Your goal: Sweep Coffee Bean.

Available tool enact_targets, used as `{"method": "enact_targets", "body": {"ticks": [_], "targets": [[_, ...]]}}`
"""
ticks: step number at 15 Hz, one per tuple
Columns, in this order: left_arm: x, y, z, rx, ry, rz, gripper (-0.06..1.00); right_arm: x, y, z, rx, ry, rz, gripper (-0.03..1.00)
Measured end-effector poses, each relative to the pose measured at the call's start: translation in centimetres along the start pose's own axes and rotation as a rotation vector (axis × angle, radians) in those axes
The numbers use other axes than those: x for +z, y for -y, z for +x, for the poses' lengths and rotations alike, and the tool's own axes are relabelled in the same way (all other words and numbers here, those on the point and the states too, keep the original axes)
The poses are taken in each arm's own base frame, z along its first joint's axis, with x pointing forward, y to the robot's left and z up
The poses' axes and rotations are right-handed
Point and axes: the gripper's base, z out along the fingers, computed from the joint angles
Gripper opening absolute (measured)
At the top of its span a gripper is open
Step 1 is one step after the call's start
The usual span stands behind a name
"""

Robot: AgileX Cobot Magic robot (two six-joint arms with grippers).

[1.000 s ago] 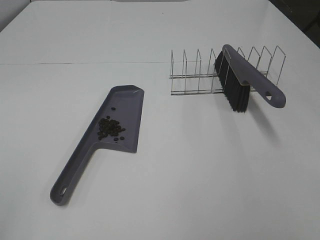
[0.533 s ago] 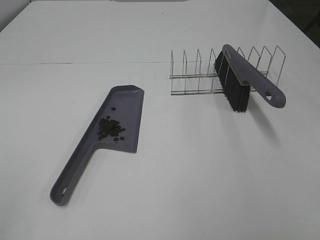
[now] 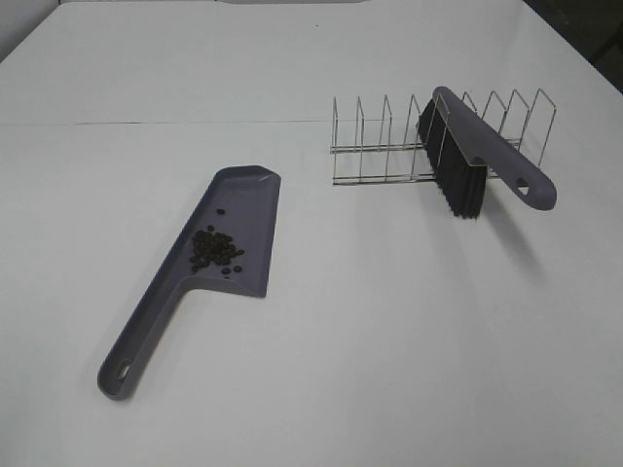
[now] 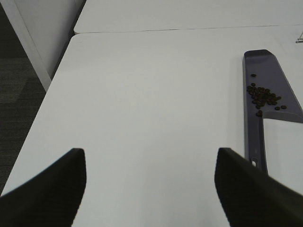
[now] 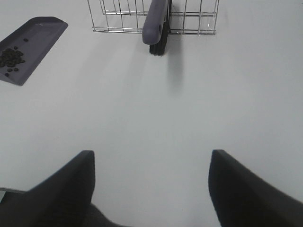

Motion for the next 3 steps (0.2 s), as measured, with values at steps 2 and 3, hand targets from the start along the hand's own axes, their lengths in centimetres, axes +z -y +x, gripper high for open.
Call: {"method": "enact_targets", "body": {"ticks": [2,3], "targets": [[0.0,0.0,0.0,0.0,0.0,0.0,0.67,0.0,0.0,0.0,0.0,0.0,0.0,0.59],[0.0,0.0,0.0,0.0,0.0,0.0,0.67,0.0,0.0,0.0,0.0,0.0,0.0,0.59]]}}
